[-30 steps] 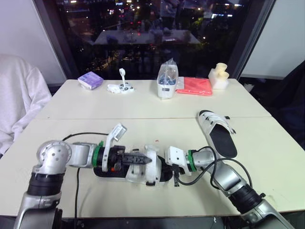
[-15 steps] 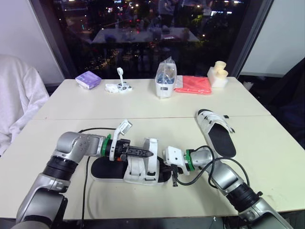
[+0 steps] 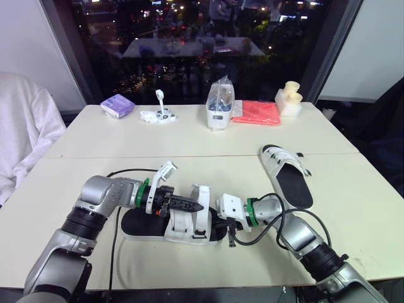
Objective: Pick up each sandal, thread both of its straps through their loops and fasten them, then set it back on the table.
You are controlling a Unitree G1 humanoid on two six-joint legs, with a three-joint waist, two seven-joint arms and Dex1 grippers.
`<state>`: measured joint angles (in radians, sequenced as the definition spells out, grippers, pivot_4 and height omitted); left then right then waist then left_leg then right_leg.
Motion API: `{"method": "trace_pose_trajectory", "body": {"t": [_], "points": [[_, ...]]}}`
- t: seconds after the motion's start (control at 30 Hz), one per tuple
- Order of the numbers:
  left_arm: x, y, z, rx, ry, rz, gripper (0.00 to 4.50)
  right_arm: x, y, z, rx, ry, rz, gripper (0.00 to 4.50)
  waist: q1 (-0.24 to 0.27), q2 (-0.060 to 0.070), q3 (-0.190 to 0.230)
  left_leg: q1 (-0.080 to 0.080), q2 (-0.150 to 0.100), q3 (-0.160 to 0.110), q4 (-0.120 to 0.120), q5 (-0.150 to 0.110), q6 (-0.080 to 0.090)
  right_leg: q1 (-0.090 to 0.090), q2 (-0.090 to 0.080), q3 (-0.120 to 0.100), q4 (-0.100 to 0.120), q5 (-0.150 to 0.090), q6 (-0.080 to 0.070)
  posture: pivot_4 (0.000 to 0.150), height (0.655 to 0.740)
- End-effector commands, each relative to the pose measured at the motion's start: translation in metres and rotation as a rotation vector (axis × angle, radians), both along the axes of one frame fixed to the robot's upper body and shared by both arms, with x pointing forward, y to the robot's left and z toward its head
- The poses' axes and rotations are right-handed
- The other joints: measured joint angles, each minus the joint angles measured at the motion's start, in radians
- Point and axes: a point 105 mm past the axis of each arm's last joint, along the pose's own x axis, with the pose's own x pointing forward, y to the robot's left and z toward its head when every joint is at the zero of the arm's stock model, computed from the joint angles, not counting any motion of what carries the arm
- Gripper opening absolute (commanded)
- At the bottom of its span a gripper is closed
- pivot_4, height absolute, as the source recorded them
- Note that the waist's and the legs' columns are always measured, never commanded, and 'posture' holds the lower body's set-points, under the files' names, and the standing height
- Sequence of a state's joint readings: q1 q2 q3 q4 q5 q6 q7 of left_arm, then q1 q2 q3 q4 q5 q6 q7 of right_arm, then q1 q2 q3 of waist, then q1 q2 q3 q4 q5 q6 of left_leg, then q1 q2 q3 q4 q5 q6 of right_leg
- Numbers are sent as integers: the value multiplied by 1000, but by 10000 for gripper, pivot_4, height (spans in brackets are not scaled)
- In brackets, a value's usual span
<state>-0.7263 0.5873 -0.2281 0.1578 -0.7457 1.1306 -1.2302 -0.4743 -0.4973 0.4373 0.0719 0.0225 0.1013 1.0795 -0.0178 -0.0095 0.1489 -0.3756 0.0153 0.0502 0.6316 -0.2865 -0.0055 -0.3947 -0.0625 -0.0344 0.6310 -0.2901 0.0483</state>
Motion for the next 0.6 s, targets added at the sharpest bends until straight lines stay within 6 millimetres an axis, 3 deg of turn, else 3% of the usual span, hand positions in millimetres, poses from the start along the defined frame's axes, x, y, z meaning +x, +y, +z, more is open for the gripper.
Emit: {"method": "trace_pose_trajectory", "body": {"t": [0.03, 0.27, 0.6], "points": [[0, -1, 2, 0, -26, -21, 484, -3, -28, -47, -164, 128, -107, 0, 0, 0, 0, 0, 0, 0, 0, 0, 0, 0, 0, 0, 0, 0, 0, 1500, 7400], [-4, -3, 1, -7, -25, -37, 484, -3, -29, -47, -165, 129, -111, 0, 0, 0, 0, 0, 0, 0, 0, 0, 0, 0, 0, 0, 0, 0, 0, 1500, 7400], [-6, -2, 19, -73, -8, -35, 484, -2, -27, -47, -163, 126, -109, 0, 1, 0, 0, 0, 0, 0, 0, 0, 0, 0, 0, 0, 0, 0, 0, 1500, 7400]]}}
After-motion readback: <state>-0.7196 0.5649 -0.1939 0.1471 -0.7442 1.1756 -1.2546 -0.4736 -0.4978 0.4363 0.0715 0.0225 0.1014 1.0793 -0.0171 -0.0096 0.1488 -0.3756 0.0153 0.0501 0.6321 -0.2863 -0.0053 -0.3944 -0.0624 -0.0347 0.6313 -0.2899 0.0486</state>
